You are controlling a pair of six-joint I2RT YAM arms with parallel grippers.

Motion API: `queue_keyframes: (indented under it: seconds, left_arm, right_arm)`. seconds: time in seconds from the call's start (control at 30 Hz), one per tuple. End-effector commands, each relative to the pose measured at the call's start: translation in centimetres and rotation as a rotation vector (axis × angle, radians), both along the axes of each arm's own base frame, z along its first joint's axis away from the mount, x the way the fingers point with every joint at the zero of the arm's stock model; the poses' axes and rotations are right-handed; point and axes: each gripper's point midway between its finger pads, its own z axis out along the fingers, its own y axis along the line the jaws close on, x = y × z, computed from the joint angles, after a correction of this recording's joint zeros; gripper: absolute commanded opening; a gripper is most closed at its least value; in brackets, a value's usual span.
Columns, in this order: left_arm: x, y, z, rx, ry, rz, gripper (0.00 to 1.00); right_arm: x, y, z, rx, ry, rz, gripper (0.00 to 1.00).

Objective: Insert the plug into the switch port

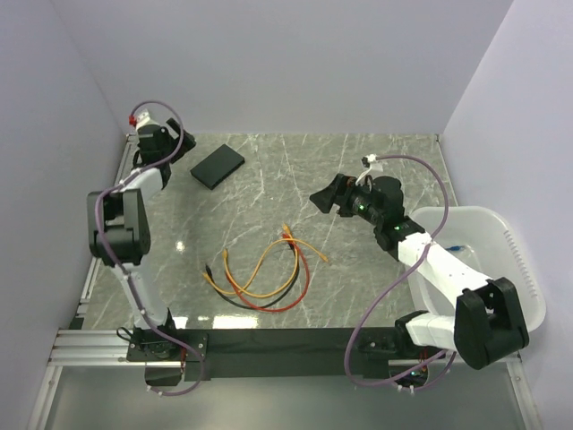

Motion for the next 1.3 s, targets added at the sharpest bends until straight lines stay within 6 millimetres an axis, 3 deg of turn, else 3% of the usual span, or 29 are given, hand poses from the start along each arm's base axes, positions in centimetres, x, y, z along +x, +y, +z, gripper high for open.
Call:
queue_keyframes:
  seconds: [0.0, 0.13, 0.23, 0.3, 0.5, 0.73, 0.87, 1.27]
  left_arm:
    - [3.6, -2.2, 1.7, 0.003, -0.069, -0.16, 0.93]
    - [7.7, -3.5, 0.9, 0.001, -0.1, -0.275, 0.94]
    - [9.6, -4.7, -1.1, -0.044, -0.054, -0.353, 0.91]
    - [9.8, -5.3, -2.9, -0.087, -0.019, -0.389, 0.96]
    - [8.5, -7.7, -3.7, -0.176, -0.031, -0.503, 0.97]
    - [6.3, -9.6, -6.6, -0.262, 0.028, -0.599, 0.9]
    - [5.7, -10.0, -7.8, -0.288, 0.066, -0.623, 0.88]
    - [5.3, -9.9, -8.0, -0.269, 0.114, -0.595, 0.86]
  right_arm:
    - [0.9, 0.2, 0.8, -0.002, -0.008, -0.007, 0.97]
    - [1.1, 0.5, 0.3, -0.009, 0.008, -0.004, 0.96]
    - [1.3, 0.3, 0.0, -0.018, 0.013, -0.012, 0.96]
    - [1.4, 0.3, -0.1, -0.023, 0.016, -0.017, 0.96]
    - [1.5, 0.3, 0.0, -0.02, 0.014, -0.021, 0.96]
    - [1.0, 0.6, 0.2, -0.006, 0.018, -0.003, 0.95]
    - [0.7, 0.4, 0.3, -0.003, 0.011, -0.003, 0.95]
    - [-0.1, 0.0, 1.4, -0.009, -0.018, 0.002, 0.95]
